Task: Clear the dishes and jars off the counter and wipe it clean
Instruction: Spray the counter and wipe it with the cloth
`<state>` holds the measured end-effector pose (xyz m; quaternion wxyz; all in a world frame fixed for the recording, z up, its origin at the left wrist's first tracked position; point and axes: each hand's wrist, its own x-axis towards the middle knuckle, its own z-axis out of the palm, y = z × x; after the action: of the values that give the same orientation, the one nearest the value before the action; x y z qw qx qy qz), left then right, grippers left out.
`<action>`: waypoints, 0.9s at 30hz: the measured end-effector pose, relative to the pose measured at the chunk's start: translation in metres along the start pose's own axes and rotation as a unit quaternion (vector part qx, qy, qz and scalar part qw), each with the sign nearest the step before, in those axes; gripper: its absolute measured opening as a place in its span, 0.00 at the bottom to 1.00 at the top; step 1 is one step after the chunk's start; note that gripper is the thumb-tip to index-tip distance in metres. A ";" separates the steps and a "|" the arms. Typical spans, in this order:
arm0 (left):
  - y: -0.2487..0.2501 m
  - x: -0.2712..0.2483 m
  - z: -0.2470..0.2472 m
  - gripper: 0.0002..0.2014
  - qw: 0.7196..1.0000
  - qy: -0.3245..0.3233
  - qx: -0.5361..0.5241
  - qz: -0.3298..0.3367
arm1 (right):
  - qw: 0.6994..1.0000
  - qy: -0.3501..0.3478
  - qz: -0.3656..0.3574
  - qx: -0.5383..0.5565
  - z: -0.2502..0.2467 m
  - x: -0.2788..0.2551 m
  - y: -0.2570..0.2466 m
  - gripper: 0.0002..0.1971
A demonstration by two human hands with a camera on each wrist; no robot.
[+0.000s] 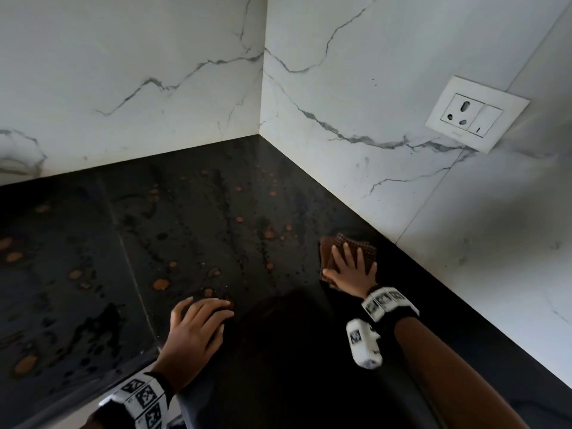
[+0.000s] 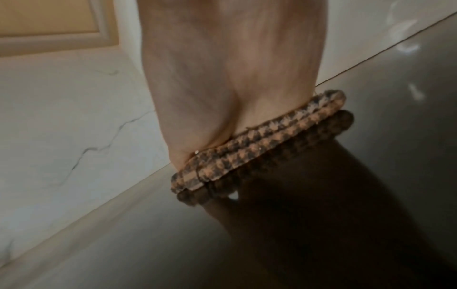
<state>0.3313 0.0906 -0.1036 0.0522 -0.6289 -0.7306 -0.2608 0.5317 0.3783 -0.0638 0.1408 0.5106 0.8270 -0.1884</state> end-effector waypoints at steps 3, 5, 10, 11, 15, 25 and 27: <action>-0.006 0.005 -0.006 0.15 0.999 0.014 0.001 -0.038 | 0.996 -0.008 -0.036 -0.087 0.022 -0.041 0.025 0.52; -0.017 0.007 -0.015 0.15 0.998 0.006 0.008 -0.069 | 0.994 -0.016 -0.023 -0.108 0.028 -0.054 0.049 0.63; -0.061 0.002 -0.055 0.17 0.991 0.005 0.001 -0.136 | 0.997 0.018 0.074 0.005 0.018 -0.056 0.080 0.37; -0.069 -0.001 -0.062 0.18 0.989 0.010 -0.004 -0.144 | 0.994 0.033 0.101 0.024 0.016 -0.052 0.077 0.35; -0.095 -0.015 -0.085 0.19 0.983 -0.012 -0.026 -0.181 | 0.981 0.044 0.171 0.078 0.008 -0.038 0.038 0.34; -0.130 -0.007 -0.097 0.23 0.978 -0.098 -0.058 -0.173 | 0.999 -0.027 0.021 0.003 0.048 -0.062 -0.104 0.35; -0.139 -0.002 -0.095 0.24 0.978 -0.117 -0.060 -0.162 | 0.998 -0.051 -0.015 -0.020 0.060 -0.078 -0.127 0.36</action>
<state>0.1762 0.0363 -0.0664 -0.1144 -0.5307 -0.8066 -0.2337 0.4544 0.2374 -0.0627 0.1896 0.4853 0.8298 -0.1998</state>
